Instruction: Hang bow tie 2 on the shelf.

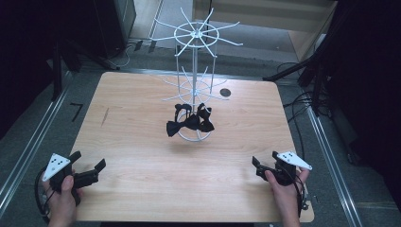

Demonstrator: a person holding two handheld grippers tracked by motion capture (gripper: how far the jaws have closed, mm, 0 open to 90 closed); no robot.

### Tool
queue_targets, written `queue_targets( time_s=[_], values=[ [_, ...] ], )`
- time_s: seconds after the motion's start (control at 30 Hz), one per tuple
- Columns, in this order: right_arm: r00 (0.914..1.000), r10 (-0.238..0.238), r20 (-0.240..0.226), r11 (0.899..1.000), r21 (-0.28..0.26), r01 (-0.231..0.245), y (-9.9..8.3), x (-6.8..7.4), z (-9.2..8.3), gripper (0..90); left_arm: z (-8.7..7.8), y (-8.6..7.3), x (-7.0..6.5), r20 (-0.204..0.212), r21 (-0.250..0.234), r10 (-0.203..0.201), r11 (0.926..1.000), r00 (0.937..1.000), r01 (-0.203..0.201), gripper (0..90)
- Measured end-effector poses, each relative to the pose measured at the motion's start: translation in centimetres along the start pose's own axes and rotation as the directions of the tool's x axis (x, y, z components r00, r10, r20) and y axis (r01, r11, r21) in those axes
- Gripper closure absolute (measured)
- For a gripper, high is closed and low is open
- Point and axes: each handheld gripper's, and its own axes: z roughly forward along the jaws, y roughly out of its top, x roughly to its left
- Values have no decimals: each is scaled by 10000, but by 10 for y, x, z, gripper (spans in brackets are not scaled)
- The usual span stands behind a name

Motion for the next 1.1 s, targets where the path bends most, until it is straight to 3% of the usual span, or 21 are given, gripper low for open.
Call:
queue_targets(
  time_s=[0.5, 1.1],
  values=[
    [9991, 305, 280, 9995, 41, -306, -9, -13, -10, 127, 0, 0, 0, 0, 16, -19, 10000, 10000, 19, 0],
    [9952, 648, 734, 9979, -49, -646, -21, -29, -26, 128, 1, 1, 4, 336, 130, -234, 9997, 9992, 230, 0]
  ],
)
